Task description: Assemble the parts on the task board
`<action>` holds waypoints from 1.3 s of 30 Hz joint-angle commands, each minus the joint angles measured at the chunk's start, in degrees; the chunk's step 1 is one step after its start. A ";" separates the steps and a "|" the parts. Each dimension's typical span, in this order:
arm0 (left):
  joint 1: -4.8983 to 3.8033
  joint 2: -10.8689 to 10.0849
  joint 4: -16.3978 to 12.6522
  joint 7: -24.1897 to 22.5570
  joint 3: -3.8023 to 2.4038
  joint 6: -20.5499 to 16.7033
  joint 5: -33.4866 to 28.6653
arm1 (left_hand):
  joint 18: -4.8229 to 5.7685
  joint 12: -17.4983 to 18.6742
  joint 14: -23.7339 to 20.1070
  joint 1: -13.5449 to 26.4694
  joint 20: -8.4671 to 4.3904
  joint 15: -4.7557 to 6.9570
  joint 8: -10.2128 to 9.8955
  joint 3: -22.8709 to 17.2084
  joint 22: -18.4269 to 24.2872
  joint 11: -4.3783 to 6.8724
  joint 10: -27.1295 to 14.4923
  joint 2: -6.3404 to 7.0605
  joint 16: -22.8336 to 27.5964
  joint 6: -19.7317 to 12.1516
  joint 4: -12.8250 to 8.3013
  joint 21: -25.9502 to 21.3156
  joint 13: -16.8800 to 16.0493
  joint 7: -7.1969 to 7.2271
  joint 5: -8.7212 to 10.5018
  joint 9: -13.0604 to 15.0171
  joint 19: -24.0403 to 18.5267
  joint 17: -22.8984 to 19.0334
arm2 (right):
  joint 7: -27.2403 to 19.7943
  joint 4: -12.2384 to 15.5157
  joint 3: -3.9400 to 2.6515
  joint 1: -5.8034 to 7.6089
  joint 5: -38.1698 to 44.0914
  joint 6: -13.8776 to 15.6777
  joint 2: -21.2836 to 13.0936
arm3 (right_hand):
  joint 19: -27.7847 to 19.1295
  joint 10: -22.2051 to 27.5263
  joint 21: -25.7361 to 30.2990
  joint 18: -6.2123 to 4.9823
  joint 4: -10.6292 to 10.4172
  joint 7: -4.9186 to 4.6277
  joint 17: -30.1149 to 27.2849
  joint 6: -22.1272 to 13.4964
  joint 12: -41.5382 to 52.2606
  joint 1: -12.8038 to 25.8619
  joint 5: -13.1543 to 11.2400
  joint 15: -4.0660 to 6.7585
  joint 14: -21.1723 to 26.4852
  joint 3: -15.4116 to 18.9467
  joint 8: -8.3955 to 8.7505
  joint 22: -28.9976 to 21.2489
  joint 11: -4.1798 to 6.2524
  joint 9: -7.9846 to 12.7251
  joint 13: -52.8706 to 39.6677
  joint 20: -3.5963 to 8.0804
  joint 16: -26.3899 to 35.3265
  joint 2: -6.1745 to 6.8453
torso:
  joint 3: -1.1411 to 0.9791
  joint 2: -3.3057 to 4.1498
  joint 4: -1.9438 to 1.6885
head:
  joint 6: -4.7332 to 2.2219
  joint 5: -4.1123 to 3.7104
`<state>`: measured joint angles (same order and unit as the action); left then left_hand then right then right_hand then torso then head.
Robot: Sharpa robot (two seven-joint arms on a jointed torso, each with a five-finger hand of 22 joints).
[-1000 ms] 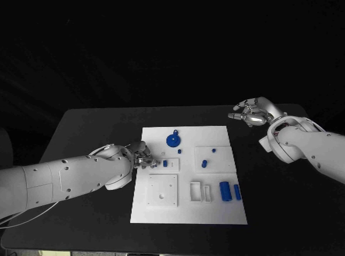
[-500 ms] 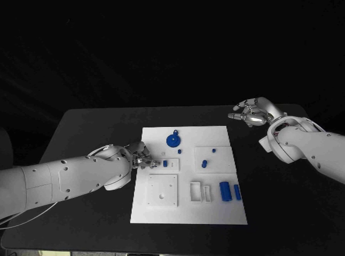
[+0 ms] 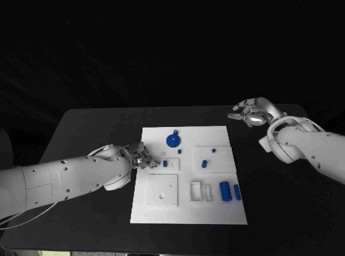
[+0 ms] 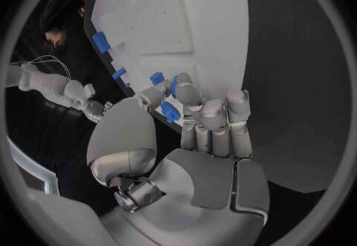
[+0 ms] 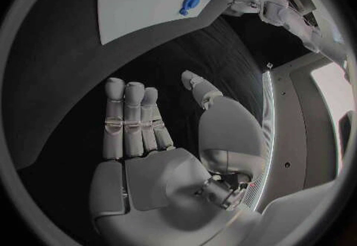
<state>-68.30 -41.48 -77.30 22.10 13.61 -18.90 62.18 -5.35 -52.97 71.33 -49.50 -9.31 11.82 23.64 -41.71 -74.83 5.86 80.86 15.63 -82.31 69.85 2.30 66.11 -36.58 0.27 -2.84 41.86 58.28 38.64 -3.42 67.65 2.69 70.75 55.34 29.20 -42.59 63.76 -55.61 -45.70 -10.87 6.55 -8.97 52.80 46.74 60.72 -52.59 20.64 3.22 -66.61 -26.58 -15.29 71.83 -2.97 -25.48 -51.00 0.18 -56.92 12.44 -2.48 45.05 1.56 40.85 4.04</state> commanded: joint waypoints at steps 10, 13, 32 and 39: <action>0.23 0.04 0.25 0.06 0.14 1.02 -2.08 | -0.56 -0.13 -0.30 3.37 -6.24 0.07 0.17 0.20 0.11 0.17 0.04 0.35 -0.27 -0.43 3.02 0.39 -0.05 -0.16 0.02 0.14 -0.06 0.03 | -0.66 0.06 -0.02 -0.03 0.11 -0.53 -0.02 | 0.14 0.35 0.31 -4.13 -0.33 -0.42 0.08 -0.15 0.40 0.66 0.40 0.09 -0.47 0.05 -0.25 0.08 0.07 0.09 0.13 -0.25 0.34 -0.11 | -0.01 -0.05 0.01 | -0.05 -0.07; 0.23 0.06 0.23 0.03 0.14 0.91 -2.11 | -0.58 -0.12 -0.32 3.58 -6.24 0.07 0.13 0.23 0.10 0.17 0.02 0.48 -0.26 -0.52 3.08 0.39 -0.04 -0.17 0.00 0.13 -0.10 0.02 | -0.66 0.05 -0.02 -0.03 0.11 -0.53 -0.03 | 0.14 0.35 0.32 -4.13 -0.33 -0.42 0.08 -0.15 0.41 0.65 0.41 0.09 -0.47 0.06 -0.25 0.09 0.07 0.09 0.14 -0.25 0.34 -0.11 | 0.01 0.00 0.00 | -0.15 -0.06; 0.23 -0.35 -0.10 -1.24 0.12 0.43 -5.27 | -0.82 0.04 -0.49 7.74 -6.28 0.07 -0.19 -0.89 0.09 0.14 -0.14 0.03 -0.08 -0.88 5.99 0.43 0.06 -0.25 -0.32 -0.12 -0.40 -0.09 | -0.67 0.00 -0.02 -0.17 0.11 -0.53 -0.12 | 0.15 0.36 0.34 -4.13 -0.31 -0.42 0.11 -0.16 0.46 0.62 0.46 0.09 -0.49 0.08 -0.25 0.13 0.07 0.10 0.20 -0.24 0.36 -0.15 | 0.05 -0.01 0.03 | -0.41 -0.21; 0.23 -0.43 -0.15 -1.73 0.12 0.65 -6.28 | -0.87 0.09 -0.65 8.27 -6.22 -0.01 -0.24 -1.93 -0.07 0.07 -0.30 -1.94 -0.05 -1.06 4.85 0.66 0.07 -0.34 -3.61 -0.13 -0.66 -0.11 | -0.67 0.02 -0.02 -0.25 0.11 -0.55 -0.14 | 0.16 0.37 0.35 -4.13 -0.30 -0.42 0.12 -0.16 0.48 0.62 0.47 0.09 -0.49 0.09 -0.26 0.14 0.07 0.10 0.22 -0.24 0.36 -0.15 | 0.03 -0.03 -0.01 | -0.47 -0.22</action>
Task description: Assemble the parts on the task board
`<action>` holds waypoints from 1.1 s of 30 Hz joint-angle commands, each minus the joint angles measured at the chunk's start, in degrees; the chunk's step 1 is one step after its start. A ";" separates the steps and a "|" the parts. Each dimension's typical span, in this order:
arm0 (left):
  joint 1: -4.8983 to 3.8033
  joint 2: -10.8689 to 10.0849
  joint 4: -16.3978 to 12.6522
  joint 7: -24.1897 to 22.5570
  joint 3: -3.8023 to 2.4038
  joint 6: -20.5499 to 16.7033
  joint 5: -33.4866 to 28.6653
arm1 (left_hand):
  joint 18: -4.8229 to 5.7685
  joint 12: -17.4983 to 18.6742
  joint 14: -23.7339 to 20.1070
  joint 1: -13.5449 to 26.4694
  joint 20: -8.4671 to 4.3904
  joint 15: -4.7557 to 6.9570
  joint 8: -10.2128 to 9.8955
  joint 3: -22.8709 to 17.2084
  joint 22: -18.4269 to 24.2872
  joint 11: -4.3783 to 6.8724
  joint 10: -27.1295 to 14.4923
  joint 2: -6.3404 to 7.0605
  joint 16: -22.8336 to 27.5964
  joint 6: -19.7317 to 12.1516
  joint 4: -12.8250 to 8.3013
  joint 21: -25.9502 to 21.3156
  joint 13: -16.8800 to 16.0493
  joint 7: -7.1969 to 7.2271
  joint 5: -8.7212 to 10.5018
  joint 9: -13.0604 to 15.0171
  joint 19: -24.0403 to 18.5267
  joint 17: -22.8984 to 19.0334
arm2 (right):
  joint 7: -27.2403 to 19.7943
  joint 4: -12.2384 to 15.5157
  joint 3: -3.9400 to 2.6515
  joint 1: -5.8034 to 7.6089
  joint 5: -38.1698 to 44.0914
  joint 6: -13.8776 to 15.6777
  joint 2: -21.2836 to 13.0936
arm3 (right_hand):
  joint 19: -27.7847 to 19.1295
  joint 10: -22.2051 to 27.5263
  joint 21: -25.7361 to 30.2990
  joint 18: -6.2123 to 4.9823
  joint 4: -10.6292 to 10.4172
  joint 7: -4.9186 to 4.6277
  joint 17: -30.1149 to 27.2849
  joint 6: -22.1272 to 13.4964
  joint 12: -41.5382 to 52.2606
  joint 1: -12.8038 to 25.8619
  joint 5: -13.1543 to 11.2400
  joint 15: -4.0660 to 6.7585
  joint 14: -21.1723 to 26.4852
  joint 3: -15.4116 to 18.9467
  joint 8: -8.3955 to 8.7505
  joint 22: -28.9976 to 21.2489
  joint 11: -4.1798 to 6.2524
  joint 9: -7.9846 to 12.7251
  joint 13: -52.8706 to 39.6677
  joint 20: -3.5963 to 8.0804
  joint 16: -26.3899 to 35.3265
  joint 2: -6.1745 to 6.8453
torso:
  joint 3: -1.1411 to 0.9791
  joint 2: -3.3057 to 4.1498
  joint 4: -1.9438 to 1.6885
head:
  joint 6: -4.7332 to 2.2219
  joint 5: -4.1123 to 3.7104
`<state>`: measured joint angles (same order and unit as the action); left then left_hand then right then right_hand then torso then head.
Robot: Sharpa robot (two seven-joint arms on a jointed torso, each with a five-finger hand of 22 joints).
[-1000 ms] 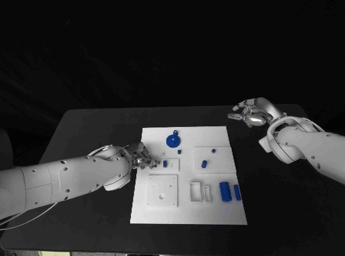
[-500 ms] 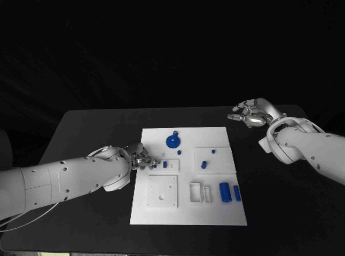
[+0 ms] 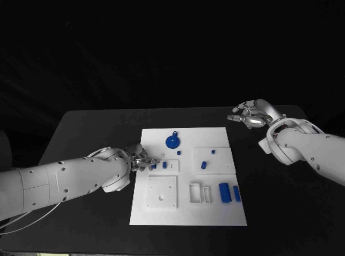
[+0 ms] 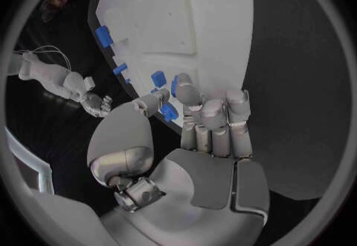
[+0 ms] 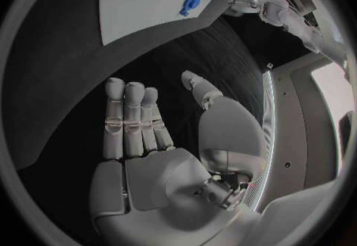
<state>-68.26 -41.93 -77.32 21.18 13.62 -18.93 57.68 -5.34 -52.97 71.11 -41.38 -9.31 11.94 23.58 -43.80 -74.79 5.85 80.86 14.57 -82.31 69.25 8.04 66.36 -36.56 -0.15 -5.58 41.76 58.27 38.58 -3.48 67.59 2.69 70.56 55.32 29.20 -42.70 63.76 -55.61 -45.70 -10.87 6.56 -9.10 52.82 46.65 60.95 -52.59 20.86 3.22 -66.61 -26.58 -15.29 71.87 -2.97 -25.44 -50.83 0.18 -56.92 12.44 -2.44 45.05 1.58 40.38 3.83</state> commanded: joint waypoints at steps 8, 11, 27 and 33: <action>0.19 -0.07 -0.22 -1.37 0.10 0.90 -2.54 | -0.78 0.08 -0.68 1.65 -6.05 -0.20 -0.34 0.75 -0.21 0.00 -0.66 -4.82 0.05 -0.68 -9.49 0.52 0.05 -0.01 -9.12 -0.26 -1.18 -0.12 | -0.61 0.03 -0.01 -0.20 0.13 -0.59 -0.02 | 0.17 0.37 0.36 -4.13 -0.30 -0.29 0.10 -0.07 0.28 0.61 0.27 0.09 -0.49 0.09 -0.26 0.11 0.07 0.06 0.07 -0.23 0.37 -0.17 | -0.03 0.00 -0.01 | -0.06 0.01; 0.19 -0.08 -0.23 -1.43 0.10 0.86 -2.54 | -0.72 0.05 -0.67 2.56 -6.04 -0.20 -0.40 0.39 -0.16 -0.01 -0.66 -5.99 0.10 -0.61 -12.06 0.49 0.10 -0.02 -11.43 -0.43 -1.10 -0.17 | -0.61 0.03 -0.01 -0.24 0.13 -0.62 -0.01 | 0.17 0.37 0.36 -4.13 -0.30 -0.29 0.10 -0.07 0.28 0.61 0.27 0.09 -0.50 0.10 -0.26 0.12 0.07 0.06 0.08 -0.23 0.37 -0.18 | -0.03 0.00 0.00 | -0.04 0.00; 0.22 -0.21 -0.30 -2.08 0.09 0.34 -2.59 | -0.62 -0.01 -0.48 -2.67 -6.13 -0.20 -0.35 -1.57 0.14 -0.04 -0.65 -8.91 0.26 -0.52 -20.14 0.44 0.35 -0.07 -19.03 -0.80 -0.41 -0.37 | -0.63 0.03 -0.01 -0.36 0.07 -0.71 -0.01 | 0.19 0.39 0.39 -4.13 -0.38 -0.29 0.12 -0.07 0.34 0.70 0.35 0.09 -0.50 0.13 -0.26 0.15 0.06 0.07 0.15 -0.24 0.39 -0.35 | -0.05 0.00 0.00 | 0.08 -0.02; 0.22 -0.19 -0.30 -2.14 0.09 -0.20 -2.53 | -0.49 0.01 -0.39 -6.55 -6.09 -0.19 -0.44 -1.81 0.30 -0.04 -0.66 -9.62 0.31 -0.69 -20.42 0.35 0.45 -0.11 -17.15 -0.97 -0.21 -0.45 | -0.64 0.06 -0.01 -0.37 -0.02 -0.72 -0.03 | 0.19 0.41 0.43 -4.13 -0.51 -0.30 0.15 -0.07 0.39 0.91 0.43 0.08 -0.51 0.23 -0.27 0.19 0.06 0.08 0.23 -0.25 0.41 -0.43 | -0.04 0.02 0.02 | 0.08 0.00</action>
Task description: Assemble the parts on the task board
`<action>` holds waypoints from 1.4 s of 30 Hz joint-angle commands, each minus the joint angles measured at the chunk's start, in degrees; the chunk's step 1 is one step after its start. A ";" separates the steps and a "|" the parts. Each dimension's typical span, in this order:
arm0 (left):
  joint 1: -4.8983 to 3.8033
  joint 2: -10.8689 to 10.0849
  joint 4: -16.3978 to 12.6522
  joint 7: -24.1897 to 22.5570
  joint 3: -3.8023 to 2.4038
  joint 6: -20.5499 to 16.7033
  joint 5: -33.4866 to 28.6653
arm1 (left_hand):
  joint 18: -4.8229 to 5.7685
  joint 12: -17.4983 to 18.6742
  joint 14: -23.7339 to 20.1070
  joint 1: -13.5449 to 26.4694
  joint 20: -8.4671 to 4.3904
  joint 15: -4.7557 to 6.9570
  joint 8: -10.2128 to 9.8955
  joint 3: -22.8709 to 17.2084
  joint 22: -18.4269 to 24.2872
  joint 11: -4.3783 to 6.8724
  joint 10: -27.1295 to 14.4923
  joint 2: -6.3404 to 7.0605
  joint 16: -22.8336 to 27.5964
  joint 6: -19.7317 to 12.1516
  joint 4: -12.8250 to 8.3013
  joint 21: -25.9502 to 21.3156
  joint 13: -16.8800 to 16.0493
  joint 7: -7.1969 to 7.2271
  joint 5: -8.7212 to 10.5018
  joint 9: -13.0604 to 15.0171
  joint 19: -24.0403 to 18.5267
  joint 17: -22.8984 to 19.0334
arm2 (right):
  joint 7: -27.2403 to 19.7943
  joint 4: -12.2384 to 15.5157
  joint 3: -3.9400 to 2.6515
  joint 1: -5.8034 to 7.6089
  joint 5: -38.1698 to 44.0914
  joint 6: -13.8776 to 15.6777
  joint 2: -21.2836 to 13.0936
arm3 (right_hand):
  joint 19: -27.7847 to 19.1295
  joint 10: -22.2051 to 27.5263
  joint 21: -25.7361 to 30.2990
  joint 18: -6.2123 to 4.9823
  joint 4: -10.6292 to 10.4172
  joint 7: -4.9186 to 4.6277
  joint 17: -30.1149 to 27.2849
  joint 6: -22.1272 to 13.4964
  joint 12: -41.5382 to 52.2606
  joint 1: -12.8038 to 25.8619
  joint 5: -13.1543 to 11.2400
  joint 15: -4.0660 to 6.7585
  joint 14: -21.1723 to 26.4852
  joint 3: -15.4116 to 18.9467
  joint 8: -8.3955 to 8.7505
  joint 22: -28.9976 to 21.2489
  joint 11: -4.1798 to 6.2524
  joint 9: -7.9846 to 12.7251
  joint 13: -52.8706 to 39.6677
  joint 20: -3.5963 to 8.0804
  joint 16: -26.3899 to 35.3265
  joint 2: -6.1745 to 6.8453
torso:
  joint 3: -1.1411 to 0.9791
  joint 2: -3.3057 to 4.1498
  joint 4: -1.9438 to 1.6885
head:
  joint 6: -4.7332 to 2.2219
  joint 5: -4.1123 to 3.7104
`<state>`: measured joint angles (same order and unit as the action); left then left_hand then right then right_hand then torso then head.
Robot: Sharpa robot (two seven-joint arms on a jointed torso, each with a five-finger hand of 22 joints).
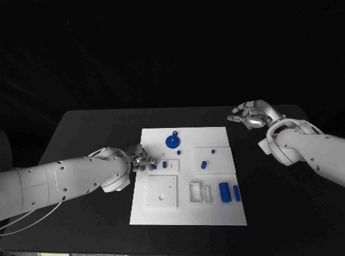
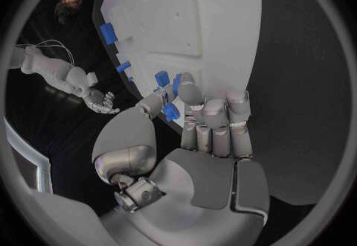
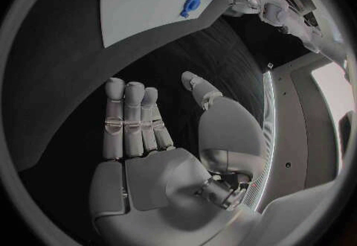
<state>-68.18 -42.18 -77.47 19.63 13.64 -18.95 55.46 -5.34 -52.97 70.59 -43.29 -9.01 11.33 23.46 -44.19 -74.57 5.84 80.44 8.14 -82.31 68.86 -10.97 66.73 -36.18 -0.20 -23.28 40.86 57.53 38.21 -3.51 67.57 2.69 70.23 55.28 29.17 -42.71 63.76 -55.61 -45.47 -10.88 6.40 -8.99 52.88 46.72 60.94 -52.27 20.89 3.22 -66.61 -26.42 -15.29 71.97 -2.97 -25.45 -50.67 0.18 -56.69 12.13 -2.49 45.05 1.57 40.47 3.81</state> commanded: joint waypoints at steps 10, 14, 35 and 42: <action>0.20 -0.18 -0.62 -3.23 0.08 -2.82 0.31 | -0.36 0.05 0.19 -8.16 -6.37 0.50 -0.43 -1.36 0.16 0.06 -0.38 -2.80 0.33 -0.49 -0.03 -0.10 0.14 -0.05 3.95 -0.23 0.57 -0.13 | -0.70 0.04 -0.01 -0.04 -0.23 -0.70 -0.01 | 0.19 0.47 0.31 -4.12 -0.71 -0.41 0.16 -0.15 0.53 1.15 0.82 0.08 -0.52 0.26 -0.27 0.19 0.06 0.13 0.27 -0.27 0.24 -0.42 | 0.04 0.02 -0.04 | 0.02 0.01; 0.31 -0.52 -0.98 -5.56 0.08 -5.17 0.30 | -0.33 0.03 0.23 -8.89 -6.36 0.53 -0.42 -1.34 0.16 0.11 -0.38 -2.56 0.29 -0.49 0.32 -0.10 0.14 -0.02 4.41 -0.23 0.56 -0.12 | -0.70 0.01 -0.01 -0.05 -0.26 -0.68 -0.04 | 0.19 0.50 0.35 -4.12 -0.81 -0.41 0.19 -0.15 0.58 1.34 1.01 0.08 -0.52 0.34 -0.28 0.23 0.06 0.15 0.34 -0.27 0.27 -0.48 | 0.04 -0.01 0.00 | -0.02 0.04; 0.57 -0.34 -0.66 -3.88 0.10 -5.63 2.01 | -0.35 0.04 0.51 -10.17 -6.43 0.78 -0.42 -1.20 0.16 0.37 -0.33 -2.22 0.13 -0.49 1.00 0.01 0.14 0.16 5.04 -0.27 0.78 -0.06 | -0.72 0.02 -0.01 -0.05 -0.37 -0.76 -0.09 | 0.21 0.58 0.48 -4.12 -0.98 -0.40 0.31 -0.15 0.81 1.88 2.14 0.09 -0.55 0.59 -0.29 0.42 0.07 0.21 0.64 -0.22 0.34 -0.64 | 0.01 -0.03 -0.03 | 0.26 0.08; 1.04 -0.03 -0.40 -2.73 0.11 -6.11 3.96 | -0.35 0.01 0.55 -10.20 -6.44 0.80 -0.40 -1.14 0.15 0.39 -0.28 -2.23 0.11 -0.45 1.09 0.03 0.13 0.19 5.08 -0.27 0.83 -0.06 | -0.74 0.08 -0.01 -0.05 -0.39 -0.76 -0.14 | 0.22 0.59 0.50 -4.12 -0.98 -0.40 0.33 -0.15 0.85 1.94 2.32 0.09 -0.56 0.63 -0.30 0.45 0.07 0.22 0.68 -0.22 0.35 -0.66 | -0.02 -0.02 -0.06 | 0.34 0.12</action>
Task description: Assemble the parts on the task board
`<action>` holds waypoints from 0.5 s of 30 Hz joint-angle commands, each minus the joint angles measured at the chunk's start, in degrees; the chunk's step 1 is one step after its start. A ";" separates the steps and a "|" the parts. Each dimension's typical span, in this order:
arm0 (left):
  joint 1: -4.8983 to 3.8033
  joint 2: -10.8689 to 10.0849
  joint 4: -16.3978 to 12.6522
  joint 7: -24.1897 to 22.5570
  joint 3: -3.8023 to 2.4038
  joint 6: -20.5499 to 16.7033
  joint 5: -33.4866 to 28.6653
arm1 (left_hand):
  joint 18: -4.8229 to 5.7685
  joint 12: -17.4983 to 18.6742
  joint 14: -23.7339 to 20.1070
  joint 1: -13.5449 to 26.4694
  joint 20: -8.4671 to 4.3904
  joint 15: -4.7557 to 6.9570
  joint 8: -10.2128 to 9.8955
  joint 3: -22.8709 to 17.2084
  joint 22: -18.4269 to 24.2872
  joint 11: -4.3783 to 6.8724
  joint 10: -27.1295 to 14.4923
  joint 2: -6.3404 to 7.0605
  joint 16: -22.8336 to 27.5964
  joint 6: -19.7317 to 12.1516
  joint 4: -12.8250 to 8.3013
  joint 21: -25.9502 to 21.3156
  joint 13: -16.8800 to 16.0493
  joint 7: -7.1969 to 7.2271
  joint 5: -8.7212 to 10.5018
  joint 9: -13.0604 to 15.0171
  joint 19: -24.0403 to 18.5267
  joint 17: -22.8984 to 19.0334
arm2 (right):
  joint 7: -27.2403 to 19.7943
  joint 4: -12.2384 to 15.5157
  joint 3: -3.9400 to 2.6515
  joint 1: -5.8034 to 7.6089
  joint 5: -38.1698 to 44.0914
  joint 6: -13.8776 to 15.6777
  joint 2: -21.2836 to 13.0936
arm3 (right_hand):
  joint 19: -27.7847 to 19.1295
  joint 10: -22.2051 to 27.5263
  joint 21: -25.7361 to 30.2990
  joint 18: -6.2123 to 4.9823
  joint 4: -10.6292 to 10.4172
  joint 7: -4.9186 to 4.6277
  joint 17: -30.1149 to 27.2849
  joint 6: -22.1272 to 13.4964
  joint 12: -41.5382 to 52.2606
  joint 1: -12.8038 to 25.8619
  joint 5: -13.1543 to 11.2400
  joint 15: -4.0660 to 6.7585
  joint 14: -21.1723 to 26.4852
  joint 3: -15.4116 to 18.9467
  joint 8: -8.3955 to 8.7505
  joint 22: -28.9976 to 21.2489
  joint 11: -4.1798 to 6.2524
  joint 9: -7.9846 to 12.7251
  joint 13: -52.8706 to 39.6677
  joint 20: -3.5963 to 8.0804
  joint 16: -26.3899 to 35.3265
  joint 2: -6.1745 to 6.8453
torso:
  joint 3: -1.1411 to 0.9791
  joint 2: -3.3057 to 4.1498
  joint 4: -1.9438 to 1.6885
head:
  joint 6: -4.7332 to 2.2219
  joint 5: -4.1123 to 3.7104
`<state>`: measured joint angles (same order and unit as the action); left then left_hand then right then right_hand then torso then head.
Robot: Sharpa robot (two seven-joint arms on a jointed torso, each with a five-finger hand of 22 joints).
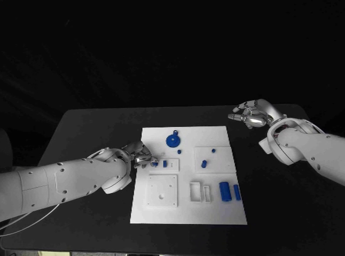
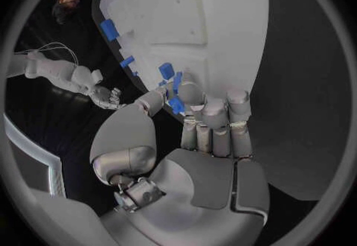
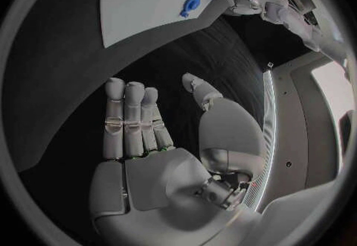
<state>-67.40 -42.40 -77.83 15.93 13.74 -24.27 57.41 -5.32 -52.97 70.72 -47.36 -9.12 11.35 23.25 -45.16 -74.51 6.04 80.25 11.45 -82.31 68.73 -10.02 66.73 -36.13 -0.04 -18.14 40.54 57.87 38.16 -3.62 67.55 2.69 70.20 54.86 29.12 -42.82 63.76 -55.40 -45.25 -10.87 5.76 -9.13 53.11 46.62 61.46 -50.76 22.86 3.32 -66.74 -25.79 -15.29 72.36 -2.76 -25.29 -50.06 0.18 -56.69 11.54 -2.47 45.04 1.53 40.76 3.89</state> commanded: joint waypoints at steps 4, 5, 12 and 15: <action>0.47 0.31 0.16 1.58 0.00 -1.22 3.27 | -0.37 -0.03 0.51 -6.17 -6.34 0.82 -0.13 -0.09 0.09 0.23 0.00 -5.48 0.06 -0.23 0.24 0.07 0.07 0.06 -0.07 0.07 0.54 0.01 | -0.65 0.11 -0.01 -0.03 0.02 -0.71 -0.04 | 0.23 0.39 0.30 -4.12 -0.35 -0.26 0.11 -0.04 0.36 0.49 0.52 0.00 -0.44 0.03 -0.30 0.08 -0.14 0.07 0.11 -0.21 0.36 -0.10 | -0.04 -0.01 0.03 | 0.00 0.08; 0.50 0.31 0.17 1.73 0.00 -1.24 3.30 | -0.37 -0.03 0.51 -6.17 -6.34 0.82 -0.13 -0.09 0.09 0.23 0.00 -5.48 0.06 -0.23 0.24 0.07 0.07 0.06 -0.07 0.07 0.54 0.01 | -0.65 0.11 -0.01 -0.03 0.02 -0.72 -0.04 | 0.23 0.39 0.30 -4.12 -0.35 -0.26 0.11 -0.04 0.36 0.49 0.52 0.00 -0.44 0.03 -0.30 0.08 -0.14 0.07 0.11 -0.21 0.36 -0.10 | -0.04 -0.01 0.04 | 0.02 0.05; 0.86 0.48 0.47 2.81 0.00 -2.08 4.14 | -0.40 -0.15 0.76 -6.21 -6.38 0.91 0.01 0.09 0.08 0.33 0.27 -5.37 -0.07 0.03 0.47 0.16 0.04 0.16 -0.13 0.11 0.72 0.05 | -0.66 0.09 -0.01 -0.03 -0.01 -0.70 -0.08 | 0.24 0.41 0.32 -4.13 -0.37 -0.25 0.13 -0.04 0.40 0.59 0.78 0.00 -0.44 0.08 -0.31 0.12 -0.14 0.08 0.17 -0.21 0.38 -0.15 | -0.04 0.02 0.04 | 0.05 0.01; 0.89 0.56 0.52 3.03 0.00 -2.00 4.20 | -0.40 -0.16 0.81 -6.18 -6.38 0.93 0.05 0.15 0.09 0.34 0.33 -5.33 -0.08 0.09 0.57 0.18 0.03 0.18 -0.12 0.12 0.77 0.06 | -0.67 0.05 -0.01 -0.03 -0.02 -0.73 -0.07 | 0.25 0.41 0.33 -4.13 -0.37 -0.25 0.14 -0.04 0.42 0.62 0.85 0.00 -0.45 0.10 -0.31 0.14 -0.14 0.08 0.19 -0.21 0.38 -0.16 | -0.01 0.01 0.04 | 0.08 -0.04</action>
<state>-66.68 -41.96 -77.38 17.84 13.69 -25.50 60.47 -5.32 -52.97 70.72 -47.52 -9.18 11.35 23.26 -44.95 -74.51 6.25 80.47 11.60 -82.31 68.74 -9.82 66.73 -36.13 -0.04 -18.12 40.73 58.21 38.17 -3.65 67.57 2.69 70.20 54.80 29.10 -42.90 63.76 -55.40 -45.25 -10.88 5.76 -9.11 53.16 46.61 61.67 -50.76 23.52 3.31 -66.73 -25.79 -15.29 72.42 -2.76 -25.30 -49.92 0.18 -56.69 11.54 -2.50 45.03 1.57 40.83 3.92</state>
